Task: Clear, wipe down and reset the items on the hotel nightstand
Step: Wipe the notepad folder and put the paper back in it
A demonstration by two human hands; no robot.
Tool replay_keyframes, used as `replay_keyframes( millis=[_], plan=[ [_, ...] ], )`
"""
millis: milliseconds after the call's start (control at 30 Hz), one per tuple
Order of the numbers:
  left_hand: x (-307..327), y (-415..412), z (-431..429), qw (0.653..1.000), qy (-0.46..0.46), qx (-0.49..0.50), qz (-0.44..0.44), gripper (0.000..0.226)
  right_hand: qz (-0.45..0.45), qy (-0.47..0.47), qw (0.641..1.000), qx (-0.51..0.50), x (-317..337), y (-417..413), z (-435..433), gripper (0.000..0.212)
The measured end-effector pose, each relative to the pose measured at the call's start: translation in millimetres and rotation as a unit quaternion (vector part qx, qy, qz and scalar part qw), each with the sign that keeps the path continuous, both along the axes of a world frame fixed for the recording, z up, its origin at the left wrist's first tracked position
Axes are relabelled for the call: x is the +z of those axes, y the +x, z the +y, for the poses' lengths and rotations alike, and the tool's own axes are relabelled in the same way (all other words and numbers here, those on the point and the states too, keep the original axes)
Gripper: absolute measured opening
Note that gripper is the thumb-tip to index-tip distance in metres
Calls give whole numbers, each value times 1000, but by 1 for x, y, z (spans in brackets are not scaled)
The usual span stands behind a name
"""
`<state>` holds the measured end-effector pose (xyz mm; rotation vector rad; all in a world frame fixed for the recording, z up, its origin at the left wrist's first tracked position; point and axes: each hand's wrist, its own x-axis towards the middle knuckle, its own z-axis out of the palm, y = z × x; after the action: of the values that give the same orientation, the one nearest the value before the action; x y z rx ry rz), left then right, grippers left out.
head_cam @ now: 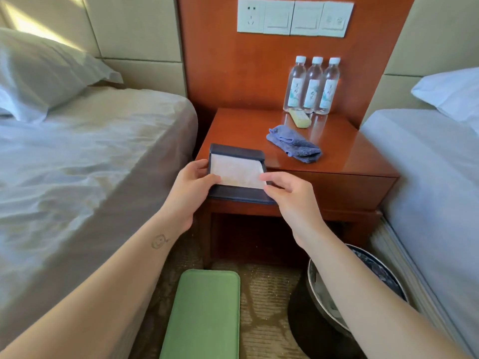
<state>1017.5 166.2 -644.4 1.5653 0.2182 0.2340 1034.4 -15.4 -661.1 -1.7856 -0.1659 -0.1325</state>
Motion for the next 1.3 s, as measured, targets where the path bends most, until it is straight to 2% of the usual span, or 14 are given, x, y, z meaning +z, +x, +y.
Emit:
replay_keyframes(
  millis=[167, 333, 400, 533, 633, 733, 900, 967, 1033, 1100, 1167, 1233, 1300],
  plan=[
    [19, 49, 17, 991, 106, -15, 75, 47, 43, -63, 997, 19, 16, 47, 12, 28],
    [32, 99, 30, 979, 124, -43, 154, 52, 119, -91, 987, 53, 41, 97, 19, 28],
    [34, 119, 37, 971, 150, -55, 179, 58, 142, -141, 977, 74, 54, 115, 20, 26],
    [41, 155, 45, 950, 225, -87, 197, 65, 67, -266, 961, 21, 74, 156, 13, 26],
    [38, 182, 49, 924, 306, -111, 202, 71, 17, -392, 918, 51, 71, 181, 1, 33],
    [31, 202, 39, 875, 412, -128, 218, 72, 39, -479, 874, 73, 56, 194, -17, 38],
    [22, 221, 9, 852, 468, -175, 155, 62, 25, -573, 815, -80, 53, 206, -61, 30],
    [21, 227, -3, 829, 503, -208, 130, 54, 15, -594, 797, -106, 57, 211, -70, 31],
    [19, 226, -14, 790, 563, -231, 79, 57, 9, -562, 823, -87, 57, 214, -67, 34],
    [17, 222, -20, 751, 603, -267, 26, 74, 23, -520, 853, -38, 54, 215, -58, 41],
    [14, 217, -20, 716, 623, -316, -8, 93, 55, -497, 866, -3, 48, 216, -51, 48],
    [8, 215, -18, 688, 636, -347, -30, 94, 77, -470, 879, 6, 46, 218, -50, 51],
    [5, 220, -15, 684, 639, -349, -46, 85, 80, -461, 884, 10, 48, 222, -51, 49]
  ],
)
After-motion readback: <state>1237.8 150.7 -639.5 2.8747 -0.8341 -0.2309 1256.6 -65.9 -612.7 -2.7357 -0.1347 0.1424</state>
